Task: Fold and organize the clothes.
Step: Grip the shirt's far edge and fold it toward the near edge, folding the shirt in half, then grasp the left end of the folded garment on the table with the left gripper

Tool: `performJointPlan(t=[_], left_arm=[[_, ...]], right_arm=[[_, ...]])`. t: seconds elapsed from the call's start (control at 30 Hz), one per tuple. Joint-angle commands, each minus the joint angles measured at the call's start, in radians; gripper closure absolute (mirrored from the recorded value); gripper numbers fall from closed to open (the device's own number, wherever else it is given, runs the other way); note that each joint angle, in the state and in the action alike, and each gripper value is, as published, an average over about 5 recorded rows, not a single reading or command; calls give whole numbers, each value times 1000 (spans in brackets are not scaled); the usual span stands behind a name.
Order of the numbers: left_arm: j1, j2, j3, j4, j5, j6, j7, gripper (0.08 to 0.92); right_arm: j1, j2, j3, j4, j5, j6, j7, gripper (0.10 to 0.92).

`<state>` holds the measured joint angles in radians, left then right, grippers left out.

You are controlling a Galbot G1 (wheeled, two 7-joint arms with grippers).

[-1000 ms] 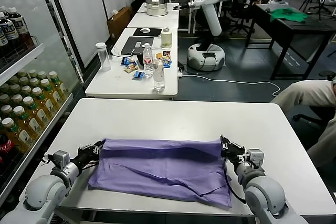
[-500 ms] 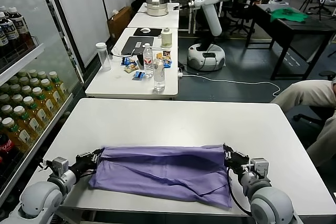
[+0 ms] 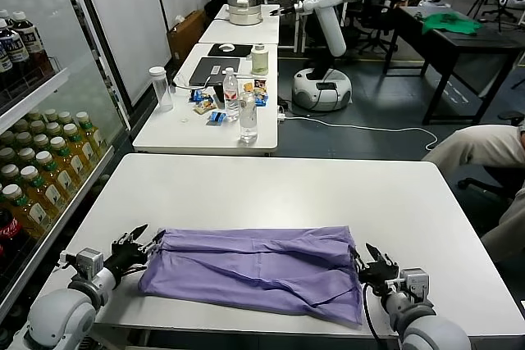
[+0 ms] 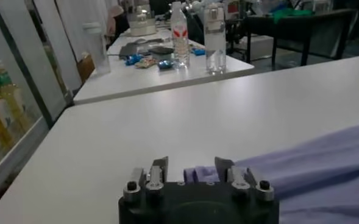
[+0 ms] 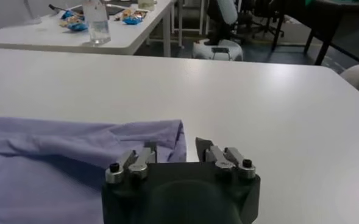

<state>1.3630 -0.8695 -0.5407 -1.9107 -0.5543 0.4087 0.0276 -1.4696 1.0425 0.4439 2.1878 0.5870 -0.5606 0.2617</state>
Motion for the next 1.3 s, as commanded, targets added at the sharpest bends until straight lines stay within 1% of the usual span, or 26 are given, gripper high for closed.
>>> performJointPlan(t=[0.03,0.13,0.27,0.47,0.57,0.7,0.9,1.07,1.17,1.3], left_arm=[[73,-71,68,-112,-35,61,-299,359],[63,-97,92,-88,-47,86,-361,281],[40,-116,93,-70,-112,102,-393,196],[16,-142,100,-51,-139,120,-404,178],[21,-151,111,-63,-143,126,-401,203],[32,-157,116,-82,-141,131,-400,302],[30,-160,119,-71,-137,133,-397,476],[36,-167,124,-94,-124,135,-385,623],[24,-161,99,-119,-83,142,-388,710],[6,-130,24,-168,59,167,-398,821]], right_arm=[[-52,10,19,29,-23,4,-7,370],[-50,10,14,29,-31,7,-8,285],[-48,10,10,31,-37,9,-8,213],[-47,10,5,29,-43,10,-7,203],[-45,10,5,30,-43,11,-6,203],[-41,9,5,31,-43,10,-5,203],[-36,15,0,24,-42,11,-6,203],[-28,16,-5,22,-32,13,-7,203],[-22,13,-6,21,-29,12,-7,203],[-16,9,-5,24,-27,12,-7,203]])
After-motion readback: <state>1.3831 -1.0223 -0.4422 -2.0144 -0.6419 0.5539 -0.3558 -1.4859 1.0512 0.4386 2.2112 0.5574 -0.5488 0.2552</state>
